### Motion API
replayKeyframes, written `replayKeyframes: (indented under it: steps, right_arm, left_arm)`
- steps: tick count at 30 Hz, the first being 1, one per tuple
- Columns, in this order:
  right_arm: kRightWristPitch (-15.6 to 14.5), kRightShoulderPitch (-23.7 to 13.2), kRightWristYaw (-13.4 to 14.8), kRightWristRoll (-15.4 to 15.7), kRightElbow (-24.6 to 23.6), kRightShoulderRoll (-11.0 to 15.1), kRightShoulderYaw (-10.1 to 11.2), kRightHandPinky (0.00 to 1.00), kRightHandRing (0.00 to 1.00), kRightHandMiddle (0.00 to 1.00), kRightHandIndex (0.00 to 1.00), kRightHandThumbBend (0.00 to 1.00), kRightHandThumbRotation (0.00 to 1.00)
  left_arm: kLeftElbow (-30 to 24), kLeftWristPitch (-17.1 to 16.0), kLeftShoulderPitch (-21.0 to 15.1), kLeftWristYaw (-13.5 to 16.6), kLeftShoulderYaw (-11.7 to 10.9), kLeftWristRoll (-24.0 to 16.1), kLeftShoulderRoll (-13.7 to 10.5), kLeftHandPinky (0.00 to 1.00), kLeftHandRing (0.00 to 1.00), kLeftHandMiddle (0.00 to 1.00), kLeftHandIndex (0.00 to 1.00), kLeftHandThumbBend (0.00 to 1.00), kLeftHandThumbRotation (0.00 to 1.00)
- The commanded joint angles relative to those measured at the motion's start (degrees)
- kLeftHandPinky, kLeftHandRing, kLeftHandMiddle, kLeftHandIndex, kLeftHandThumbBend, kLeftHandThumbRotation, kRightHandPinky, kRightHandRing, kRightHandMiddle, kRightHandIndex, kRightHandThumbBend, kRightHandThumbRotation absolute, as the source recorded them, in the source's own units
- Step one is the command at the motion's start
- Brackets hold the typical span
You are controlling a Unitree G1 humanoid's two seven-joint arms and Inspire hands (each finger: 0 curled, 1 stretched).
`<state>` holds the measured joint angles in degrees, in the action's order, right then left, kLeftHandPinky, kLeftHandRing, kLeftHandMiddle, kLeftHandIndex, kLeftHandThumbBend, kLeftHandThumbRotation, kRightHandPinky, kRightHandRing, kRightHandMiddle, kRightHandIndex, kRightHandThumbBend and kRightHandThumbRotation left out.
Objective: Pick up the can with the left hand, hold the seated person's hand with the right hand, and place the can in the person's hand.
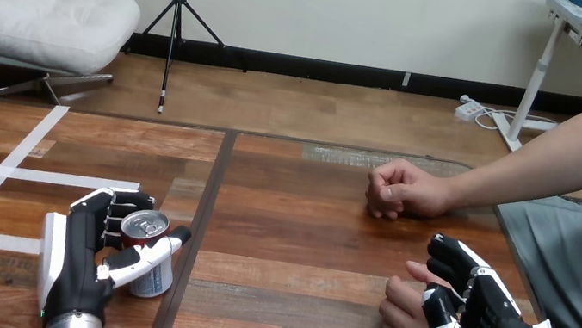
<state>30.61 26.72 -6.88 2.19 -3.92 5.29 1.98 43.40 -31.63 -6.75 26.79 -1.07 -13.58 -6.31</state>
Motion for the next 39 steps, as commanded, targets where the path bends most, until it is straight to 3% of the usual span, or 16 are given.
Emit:
replayKeyframes:
  steps: [1,39]
  right_arm:
    - [0.26,-3.17,-0.16,-0.8,-1.09,0.4,-0.17,0.79,0.85,0.86,0.83,0.56,0.65]
    - [1.08,-5.06,0.68,0.69,1.25,0.09,-0.13,0.79,0.85,0.86,0.83,0.57,0.66]
  left_arm:
    - [-2.67,-1.07,-1.66,-0.42,-0.14,0.2,0.23,0.43,0.49,0.53,0.52,0.71,0.0]
    - [-11.74,-0.37,-1.4,-4.17,-0.05,1.71,1.47,0.4,0.47,0.51,0.51,0.69,0.0]
